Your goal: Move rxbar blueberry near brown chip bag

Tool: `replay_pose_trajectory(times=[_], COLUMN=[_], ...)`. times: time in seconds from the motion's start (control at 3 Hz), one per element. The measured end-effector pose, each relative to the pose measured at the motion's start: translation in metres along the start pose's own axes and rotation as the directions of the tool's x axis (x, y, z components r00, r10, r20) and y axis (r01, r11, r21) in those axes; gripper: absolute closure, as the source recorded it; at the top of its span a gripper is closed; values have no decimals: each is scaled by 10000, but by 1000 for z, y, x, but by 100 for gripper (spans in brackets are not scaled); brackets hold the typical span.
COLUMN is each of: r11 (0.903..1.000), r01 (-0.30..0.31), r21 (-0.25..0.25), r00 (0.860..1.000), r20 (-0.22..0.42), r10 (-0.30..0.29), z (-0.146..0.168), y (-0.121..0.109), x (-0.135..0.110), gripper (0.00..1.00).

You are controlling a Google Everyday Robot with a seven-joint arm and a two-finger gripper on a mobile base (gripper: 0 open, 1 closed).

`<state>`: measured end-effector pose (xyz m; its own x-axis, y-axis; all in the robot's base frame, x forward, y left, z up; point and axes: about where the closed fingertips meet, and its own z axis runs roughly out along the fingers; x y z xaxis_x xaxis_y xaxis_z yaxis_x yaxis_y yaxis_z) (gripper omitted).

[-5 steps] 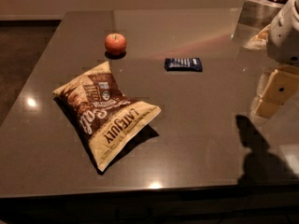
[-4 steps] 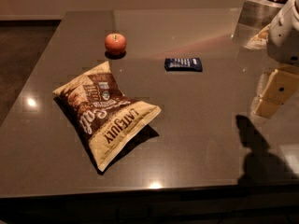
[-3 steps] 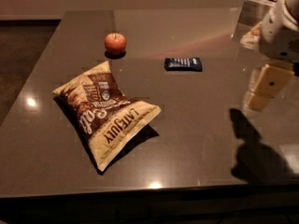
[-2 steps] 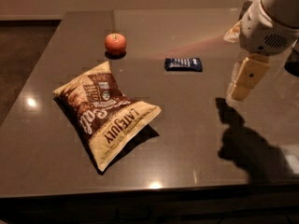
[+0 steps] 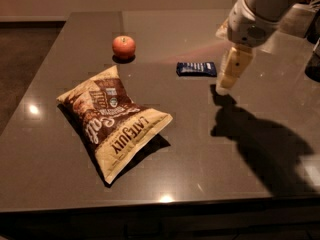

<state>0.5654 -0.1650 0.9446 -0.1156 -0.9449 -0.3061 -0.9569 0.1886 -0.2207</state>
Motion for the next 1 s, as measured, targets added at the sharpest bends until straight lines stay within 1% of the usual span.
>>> replay_pose_trajectory(times=[0.33, 1.0], r11=[9989, 9916], r01=[-188, -602], r21=[-439, -1145], r00=[9996, 9960], r20=[218, 582], r10=[198, 672], z=[27, 75], y=[-29, -67], x=[-9, -29], gripper=[0, 0])
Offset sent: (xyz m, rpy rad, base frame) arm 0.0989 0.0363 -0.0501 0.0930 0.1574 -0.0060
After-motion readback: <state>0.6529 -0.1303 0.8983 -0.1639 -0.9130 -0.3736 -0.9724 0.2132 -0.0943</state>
